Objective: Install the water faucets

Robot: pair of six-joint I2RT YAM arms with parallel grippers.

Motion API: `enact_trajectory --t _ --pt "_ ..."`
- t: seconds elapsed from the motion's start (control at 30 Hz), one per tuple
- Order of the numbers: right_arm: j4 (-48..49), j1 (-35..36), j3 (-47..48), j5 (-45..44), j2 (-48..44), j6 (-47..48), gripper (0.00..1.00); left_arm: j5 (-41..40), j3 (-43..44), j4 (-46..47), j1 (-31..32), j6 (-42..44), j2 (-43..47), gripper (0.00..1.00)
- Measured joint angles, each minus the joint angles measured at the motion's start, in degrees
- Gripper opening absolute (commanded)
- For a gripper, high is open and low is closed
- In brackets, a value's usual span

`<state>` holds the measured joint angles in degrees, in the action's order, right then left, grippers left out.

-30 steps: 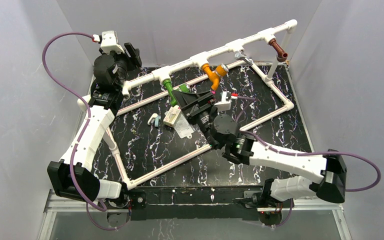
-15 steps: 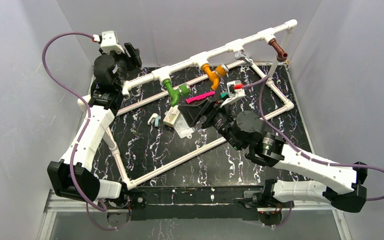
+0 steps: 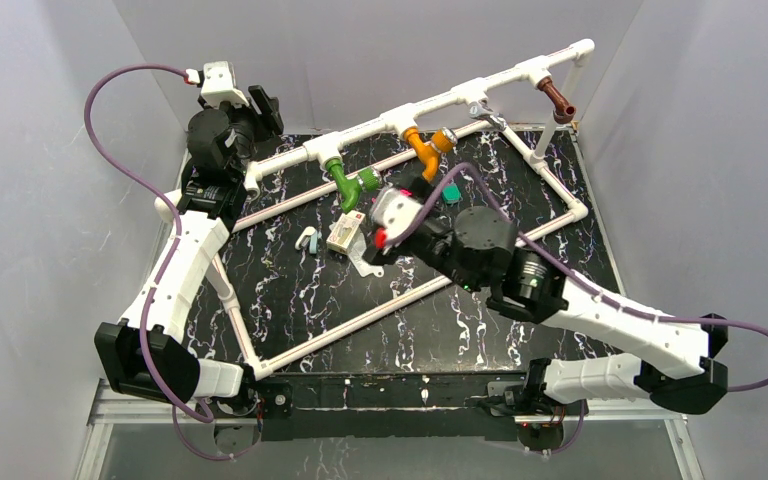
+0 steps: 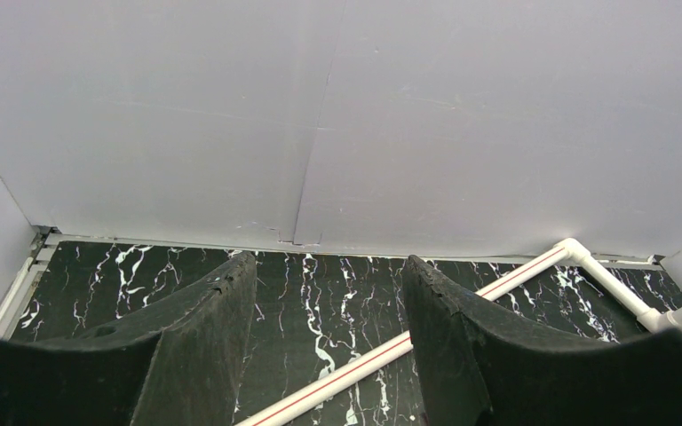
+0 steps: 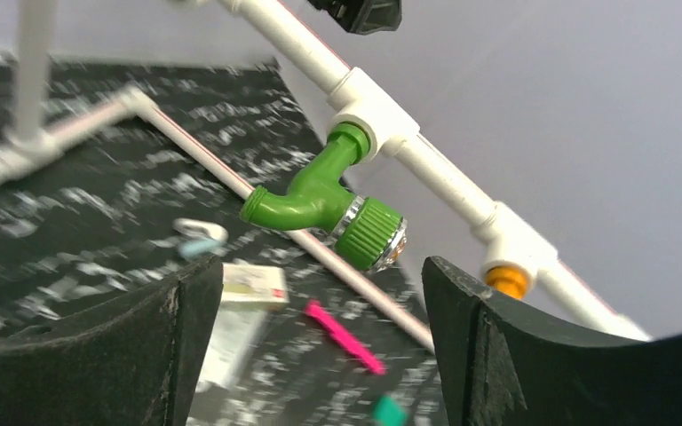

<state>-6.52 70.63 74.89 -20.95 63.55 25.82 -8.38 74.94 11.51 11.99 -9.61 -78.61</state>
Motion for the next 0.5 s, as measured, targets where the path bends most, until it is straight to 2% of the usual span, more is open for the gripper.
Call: enact_trajectory --t 0.27,0.4,0.5 --pt "7.17 3.30 -3.87 -6.29 5.86 39.60 0.96 0.00 0.07 -0.17 0.00 0.00 0.00 0.59" --pt "11.08 3.32 -4.42 -8.07 9.07 52.43 0.94 0.00 0.07 -0.17 0.00 0.00 -0.02 0.59" --pt "13.70 3.32 -4.39 -9.27 11.15 57.90 0.91 0.00 0.07 -0.17 0.00 0.02 -0.02 0.59"
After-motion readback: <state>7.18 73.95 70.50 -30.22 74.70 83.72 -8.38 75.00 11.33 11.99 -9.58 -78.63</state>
